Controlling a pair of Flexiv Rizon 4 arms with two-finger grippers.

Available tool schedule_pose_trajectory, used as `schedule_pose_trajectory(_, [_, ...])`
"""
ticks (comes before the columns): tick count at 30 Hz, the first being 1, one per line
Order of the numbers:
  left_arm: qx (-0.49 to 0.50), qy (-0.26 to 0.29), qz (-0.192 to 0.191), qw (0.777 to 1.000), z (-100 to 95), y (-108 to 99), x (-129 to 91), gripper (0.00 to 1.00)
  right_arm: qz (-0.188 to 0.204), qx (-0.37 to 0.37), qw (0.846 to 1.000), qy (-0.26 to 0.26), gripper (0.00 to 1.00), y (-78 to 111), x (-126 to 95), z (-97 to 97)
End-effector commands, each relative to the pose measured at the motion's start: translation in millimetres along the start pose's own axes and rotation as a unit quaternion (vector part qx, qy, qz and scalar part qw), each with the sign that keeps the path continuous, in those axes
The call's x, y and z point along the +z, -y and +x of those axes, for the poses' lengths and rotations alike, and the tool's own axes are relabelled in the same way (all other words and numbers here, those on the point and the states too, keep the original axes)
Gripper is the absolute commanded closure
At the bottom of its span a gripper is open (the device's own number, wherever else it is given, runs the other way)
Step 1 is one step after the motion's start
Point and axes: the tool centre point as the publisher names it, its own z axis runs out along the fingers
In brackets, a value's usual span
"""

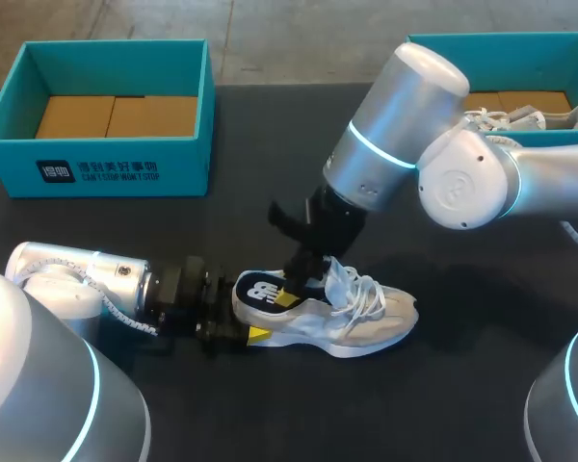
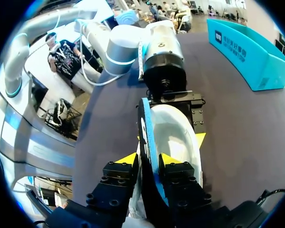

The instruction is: Take the shoe out of the shoebox, open the shoe tongue, remove and reinsert the insole, then place the shoe into the shoebox

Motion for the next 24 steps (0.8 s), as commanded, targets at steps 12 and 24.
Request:
schedule_pose_trajectory(12, [0.0,0.001,0.0,1.0,-1.8,-3,1,1.0,-0.013,-0.018,1.0,-0.005,1.0,-2.2,-1,0.8])
schedule_pose_trajectory(24, [0.0,0.001,0.0,1.0,-1.8,-3,1,1.0,-0.018,-0.056,0.998,0.026,1.0,-22.1,-37,12.1])
